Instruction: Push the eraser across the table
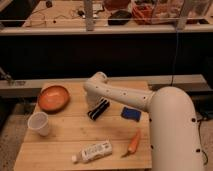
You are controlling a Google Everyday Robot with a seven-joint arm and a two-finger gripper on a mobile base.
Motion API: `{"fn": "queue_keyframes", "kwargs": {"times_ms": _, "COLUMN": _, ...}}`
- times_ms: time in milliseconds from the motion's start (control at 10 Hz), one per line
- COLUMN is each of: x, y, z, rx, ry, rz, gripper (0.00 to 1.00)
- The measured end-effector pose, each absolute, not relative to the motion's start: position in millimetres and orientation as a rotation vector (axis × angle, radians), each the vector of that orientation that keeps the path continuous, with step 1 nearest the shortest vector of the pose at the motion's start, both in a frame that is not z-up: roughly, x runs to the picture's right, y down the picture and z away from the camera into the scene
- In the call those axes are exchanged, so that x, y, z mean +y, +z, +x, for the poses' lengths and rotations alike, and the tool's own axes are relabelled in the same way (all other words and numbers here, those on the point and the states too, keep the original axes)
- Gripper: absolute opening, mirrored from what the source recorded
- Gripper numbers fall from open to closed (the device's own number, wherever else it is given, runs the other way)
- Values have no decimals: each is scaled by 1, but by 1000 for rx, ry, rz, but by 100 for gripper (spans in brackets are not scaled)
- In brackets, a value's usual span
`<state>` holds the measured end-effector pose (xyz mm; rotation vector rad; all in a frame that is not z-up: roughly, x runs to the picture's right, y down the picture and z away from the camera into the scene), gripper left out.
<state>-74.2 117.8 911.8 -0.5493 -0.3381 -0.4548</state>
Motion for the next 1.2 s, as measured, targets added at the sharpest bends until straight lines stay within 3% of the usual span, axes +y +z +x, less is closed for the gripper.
{"fn": "queue_keyframes", "kwargs": {"times_ms": 1200, "x": 115, "y": 916, "z": -75, "rx": -342, "ry": -457, "rz": -542, "gripper": 0}}
